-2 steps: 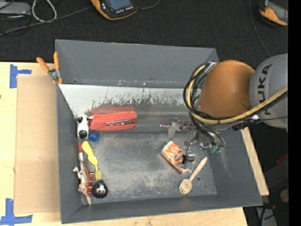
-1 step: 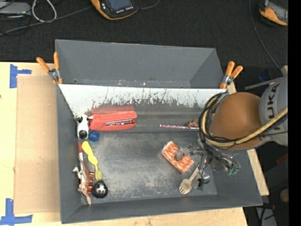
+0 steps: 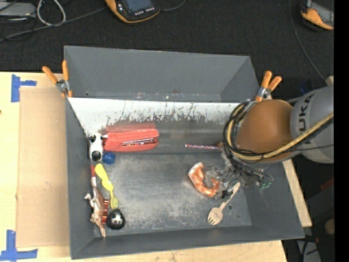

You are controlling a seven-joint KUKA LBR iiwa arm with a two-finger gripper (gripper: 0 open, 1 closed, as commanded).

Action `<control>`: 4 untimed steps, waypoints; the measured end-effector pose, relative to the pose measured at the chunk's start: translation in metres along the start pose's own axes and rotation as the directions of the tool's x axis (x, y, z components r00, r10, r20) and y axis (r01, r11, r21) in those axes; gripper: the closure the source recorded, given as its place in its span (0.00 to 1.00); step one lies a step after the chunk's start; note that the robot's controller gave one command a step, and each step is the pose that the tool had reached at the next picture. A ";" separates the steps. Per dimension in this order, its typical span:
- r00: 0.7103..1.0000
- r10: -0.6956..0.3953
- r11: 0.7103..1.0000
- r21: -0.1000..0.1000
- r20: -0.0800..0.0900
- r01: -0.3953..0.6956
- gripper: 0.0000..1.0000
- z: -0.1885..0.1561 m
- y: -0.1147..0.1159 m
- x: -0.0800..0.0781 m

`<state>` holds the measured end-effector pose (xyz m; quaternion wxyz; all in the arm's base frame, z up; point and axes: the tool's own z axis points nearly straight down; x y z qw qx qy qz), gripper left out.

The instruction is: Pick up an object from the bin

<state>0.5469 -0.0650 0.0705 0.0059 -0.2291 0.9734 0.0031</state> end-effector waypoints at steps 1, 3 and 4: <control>1.000 0.001 1.000 0.000 0.000 -0.001 1.00 0.000 0.000 0.000; 1.000 -0.019 1.000 -0.005 -0.003 0.019 1.00 -0.061 0.009 0.012; 1.000 -0.017 1.000 -0.004 -0.002 0.017 1.00 -0.155 0.015 0.004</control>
Offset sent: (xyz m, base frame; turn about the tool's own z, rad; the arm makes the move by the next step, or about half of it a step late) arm -0.0188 0.0074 0.0839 -0.0347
